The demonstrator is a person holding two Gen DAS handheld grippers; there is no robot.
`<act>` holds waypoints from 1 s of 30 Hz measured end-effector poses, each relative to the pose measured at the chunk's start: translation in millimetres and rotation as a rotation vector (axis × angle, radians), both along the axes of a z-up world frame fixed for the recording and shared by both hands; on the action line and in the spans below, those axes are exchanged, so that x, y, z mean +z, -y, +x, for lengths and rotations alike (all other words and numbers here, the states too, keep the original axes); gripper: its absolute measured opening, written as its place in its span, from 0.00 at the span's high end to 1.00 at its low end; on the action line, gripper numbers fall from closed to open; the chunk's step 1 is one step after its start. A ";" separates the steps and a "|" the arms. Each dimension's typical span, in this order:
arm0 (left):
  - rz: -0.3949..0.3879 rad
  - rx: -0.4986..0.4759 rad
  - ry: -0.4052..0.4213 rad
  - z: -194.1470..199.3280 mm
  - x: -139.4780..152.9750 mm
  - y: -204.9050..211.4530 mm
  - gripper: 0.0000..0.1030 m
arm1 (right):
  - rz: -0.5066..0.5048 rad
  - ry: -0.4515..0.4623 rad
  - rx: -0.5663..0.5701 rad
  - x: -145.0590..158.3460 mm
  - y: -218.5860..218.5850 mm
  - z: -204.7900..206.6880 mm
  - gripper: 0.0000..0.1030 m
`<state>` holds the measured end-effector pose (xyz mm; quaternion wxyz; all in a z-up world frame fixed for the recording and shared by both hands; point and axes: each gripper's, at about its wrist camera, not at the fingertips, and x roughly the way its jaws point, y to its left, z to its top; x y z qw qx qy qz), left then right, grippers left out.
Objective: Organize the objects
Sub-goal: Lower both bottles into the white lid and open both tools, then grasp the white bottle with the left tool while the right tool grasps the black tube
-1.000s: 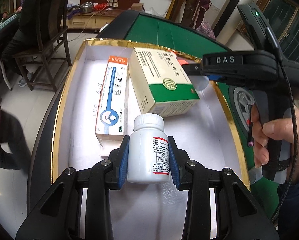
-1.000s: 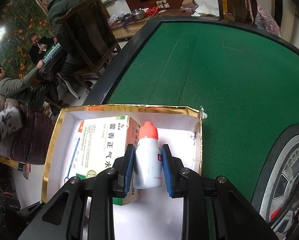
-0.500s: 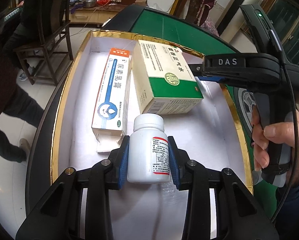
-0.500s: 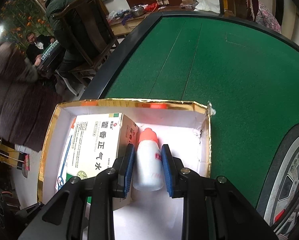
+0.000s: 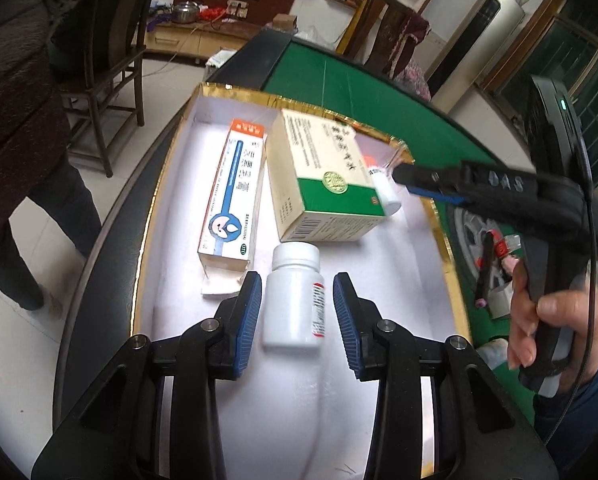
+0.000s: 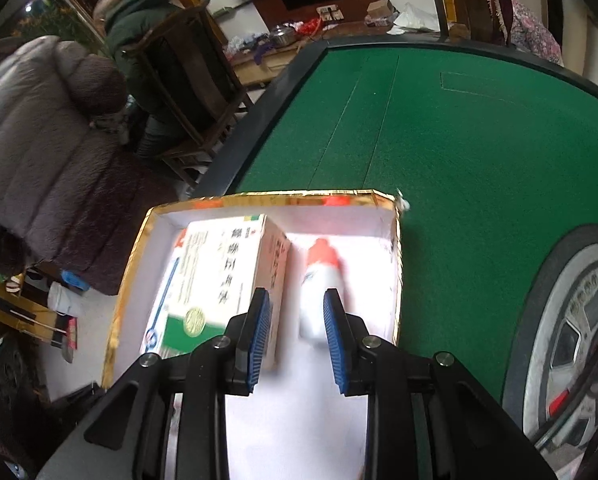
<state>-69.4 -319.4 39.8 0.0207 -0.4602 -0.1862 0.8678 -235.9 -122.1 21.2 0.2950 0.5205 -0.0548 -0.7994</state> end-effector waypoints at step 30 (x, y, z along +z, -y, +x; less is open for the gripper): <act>-0.062 0.017 -0.178 81.9 23.6 -92.3 0.64 | -0.207 0.030 0.084 0.6 -103.4 121.9 0.62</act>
